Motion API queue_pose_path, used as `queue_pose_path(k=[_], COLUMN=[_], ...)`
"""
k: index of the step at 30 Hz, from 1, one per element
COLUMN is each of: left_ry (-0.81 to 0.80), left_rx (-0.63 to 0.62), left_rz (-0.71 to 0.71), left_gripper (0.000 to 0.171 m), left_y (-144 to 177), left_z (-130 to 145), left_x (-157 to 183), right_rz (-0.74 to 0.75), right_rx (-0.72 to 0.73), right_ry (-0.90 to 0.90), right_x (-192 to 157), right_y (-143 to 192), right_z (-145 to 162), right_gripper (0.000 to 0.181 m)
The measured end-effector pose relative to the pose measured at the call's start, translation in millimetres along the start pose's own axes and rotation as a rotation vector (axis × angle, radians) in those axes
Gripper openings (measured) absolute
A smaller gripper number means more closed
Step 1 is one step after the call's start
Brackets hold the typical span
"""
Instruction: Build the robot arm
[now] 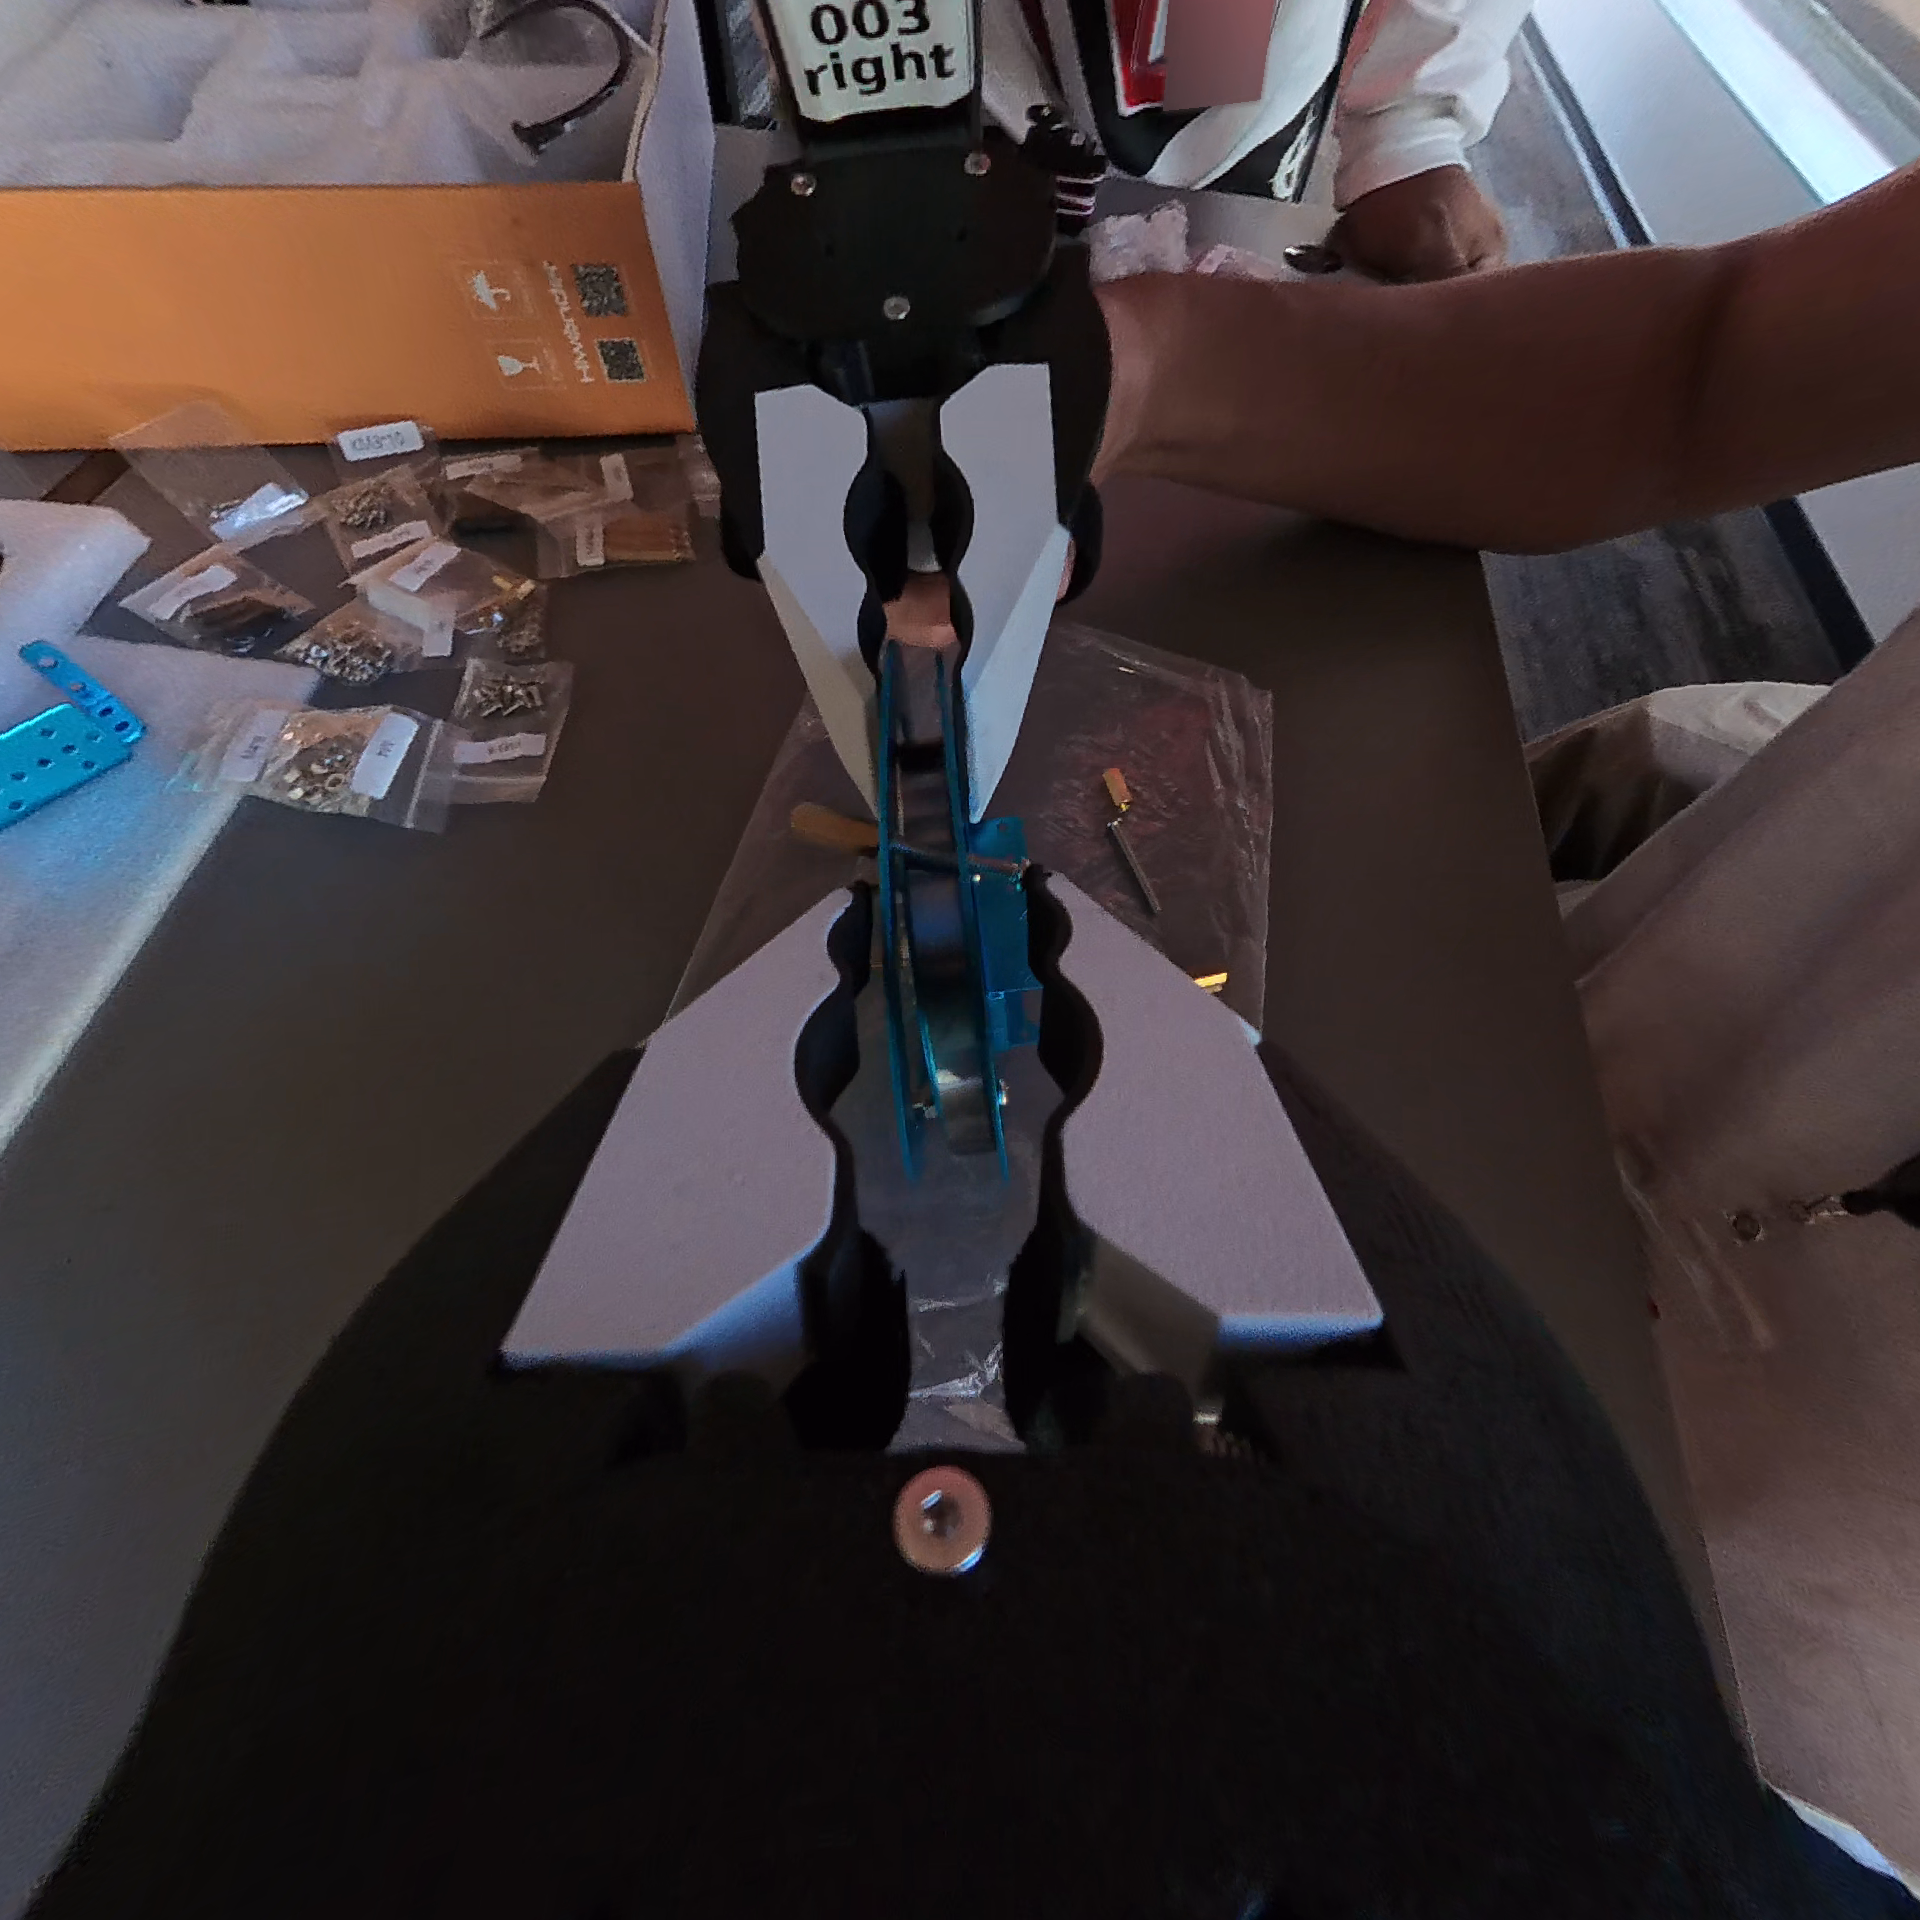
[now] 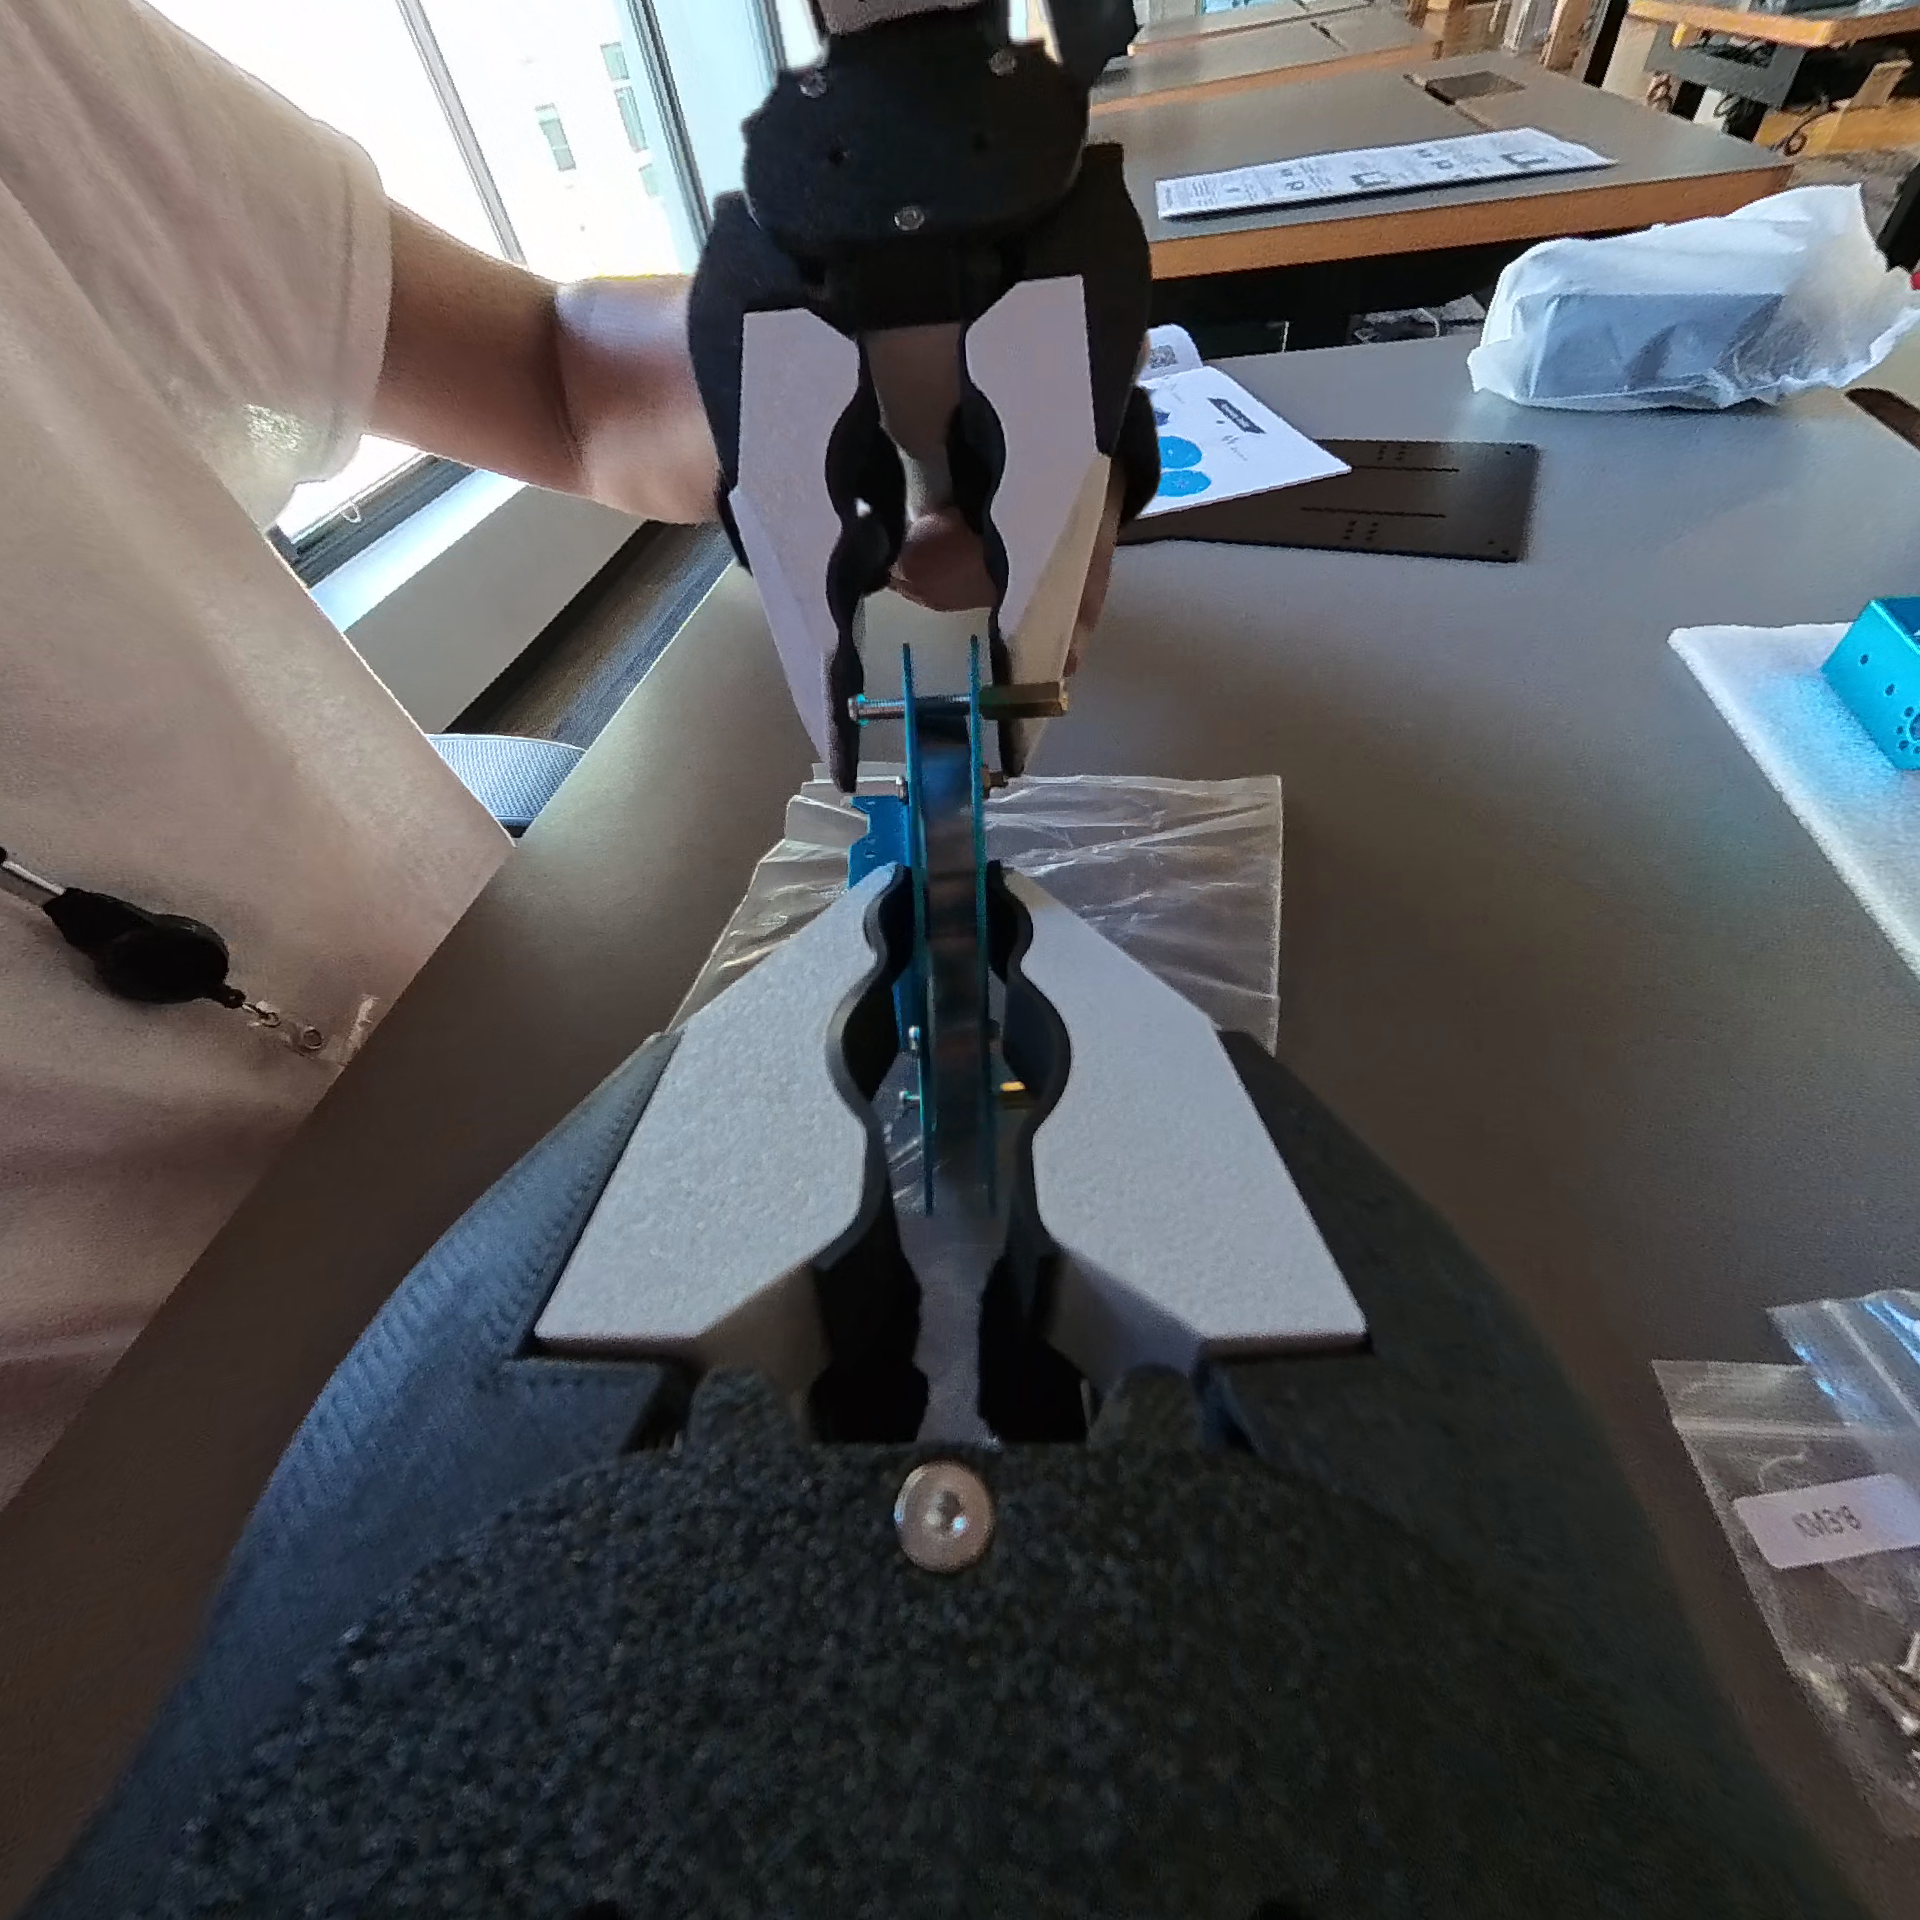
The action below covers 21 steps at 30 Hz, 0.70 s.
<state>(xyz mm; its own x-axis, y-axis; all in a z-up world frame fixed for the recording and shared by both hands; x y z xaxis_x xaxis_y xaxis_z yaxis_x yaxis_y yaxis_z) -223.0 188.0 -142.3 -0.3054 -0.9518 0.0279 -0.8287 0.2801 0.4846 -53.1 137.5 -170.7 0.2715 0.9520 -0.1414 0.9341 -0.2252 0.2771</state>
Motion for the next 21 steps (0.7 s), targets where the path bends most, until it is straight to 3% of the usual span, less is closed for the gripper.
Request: queue_pose_path(k=[9,15,19,21], left_ry=[0.123,0.073,0.054,0.039], left_rx=[-0.029,-0.021,-0.01,0.017], left_rz=[0.009,-0.004,-0.011,0.003], left_gripper=[0.027,0.024,0.024,0.024], left_y=[-3,-5,-4,-4], left_z=[-5,-5,-4,-2], left_x=[-5,-3,0,2], right_rz=[0.045,0.105,0.334,0.527], right_rx=[0.023,-0.003,0.025,0.033], right_ry=[-0.006,-0.011,-0.039,0.017], right_x=[-2,-6,-27,-55], right_y=[1,4,25,36], right_z=[3,2,-9,-12], right_gripper=[0.012,0.02,0.04,0.021])
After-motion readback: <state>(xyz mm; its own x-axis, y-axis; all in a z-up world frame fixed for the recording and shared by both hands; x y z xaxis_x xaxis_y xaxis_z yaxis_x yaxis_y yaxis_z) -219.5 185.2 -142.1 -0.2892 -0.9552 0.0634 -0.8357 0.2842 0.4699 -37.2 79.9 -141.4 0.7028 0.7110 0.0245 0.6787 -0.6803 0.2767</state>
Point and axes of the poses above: each gripper's, where its closed fingertips meet, y back along the fingers, z out of its underside, x = y × z across the jaws, the point moved 9 cm from there along y, back along the fingers, and after that the axes turned 3 degrees about -z, right-handed, at the moved point
